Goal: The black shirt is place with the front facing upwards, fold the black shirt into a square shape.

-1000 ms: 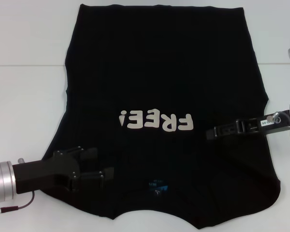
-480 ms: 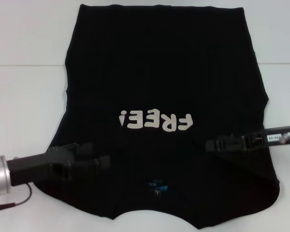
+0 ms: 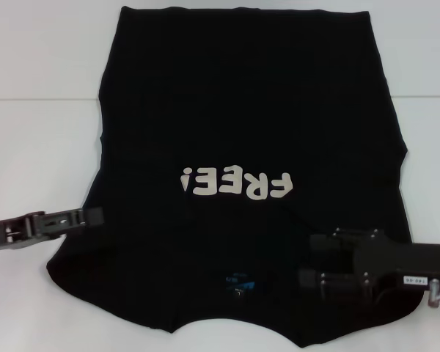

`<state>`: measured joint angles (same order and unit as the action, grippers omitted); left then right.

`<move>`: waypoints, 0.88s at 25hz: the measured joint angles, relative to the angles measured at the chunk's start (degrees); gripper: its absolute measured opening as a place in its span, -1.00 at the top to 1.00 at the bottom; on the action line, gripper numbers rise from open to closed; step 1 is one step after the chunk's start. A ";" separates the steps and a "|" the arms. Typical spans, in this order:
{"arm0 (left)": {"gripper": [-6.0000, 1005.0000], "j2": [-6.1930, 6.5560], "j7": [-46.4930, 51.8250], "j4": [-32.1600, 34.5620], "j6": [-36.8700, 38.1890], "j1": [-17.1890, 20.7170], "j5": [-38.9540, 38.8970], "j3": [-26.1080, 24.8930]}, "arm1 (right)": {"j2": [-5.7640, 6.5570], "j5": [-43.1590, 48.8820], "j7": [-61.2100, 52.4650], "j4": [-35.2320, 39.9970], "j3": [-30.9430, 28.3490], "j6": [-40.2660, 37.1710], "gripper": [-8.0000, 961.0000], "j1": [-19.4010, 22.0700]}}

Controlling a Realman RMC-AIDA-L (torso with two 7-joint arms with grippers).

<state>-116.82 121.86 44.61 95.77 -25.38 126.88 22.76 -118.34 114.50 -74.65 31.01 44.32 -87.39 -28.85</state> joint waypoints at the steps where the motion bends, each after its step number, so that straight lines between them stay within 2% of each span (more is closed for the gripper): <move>1: -0.60 0.20 2.66 1.61 0.19 -0.09 1.44 -0.01 | -0.45 0.01 2.24 -0.02 0.01 0.42 -0.57 0.32; 4: -0.59 1.20 10.13 5.64 0.09 -0.80 6.44 -0.03 | -1.18 0.01 7.98 -0.70 0.27 1.91 -0.58 0.91; 6: -0.59 1.54 11.35 6.03 0.01 -1.11 7.71 -0.06 | -1.30 -0.02 10.83 -1.46 0.41 2.67 -0.58 0.97; 7: -0.59 2.38 14.33 6.49 -0.13 -2.34 11.05 -0.10 | -1.34 -0.08 11.89 -1.76 0.45 3.01 -0.58 0.94; 9: -0.59 3.01 16.73 6.48 -0.30 -4.15 15.50 0.17 | -1.41 -0.24 13.09 -1.95 0.48 3.42 -0.58 0.74; 13: -0.59 2.89 18.45 6.11 -2.47 -6.10 21.32 1.21 | -1.56 -0.34 14.22 -2.04 0.40 3.72 -0.58 0.58; 22: -0.58 2.47 17.90 3.05 -6.40 -6.54 21.79 4.50 | -1.61 -0.40 14.14 -2.09 0.06 3.48 -0.58 0.79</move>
<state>-114.35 139.76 47.66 89.37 -31.92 148.68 27.26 -119.95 114.09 -60.51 28.91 44.38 -83.91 -28.06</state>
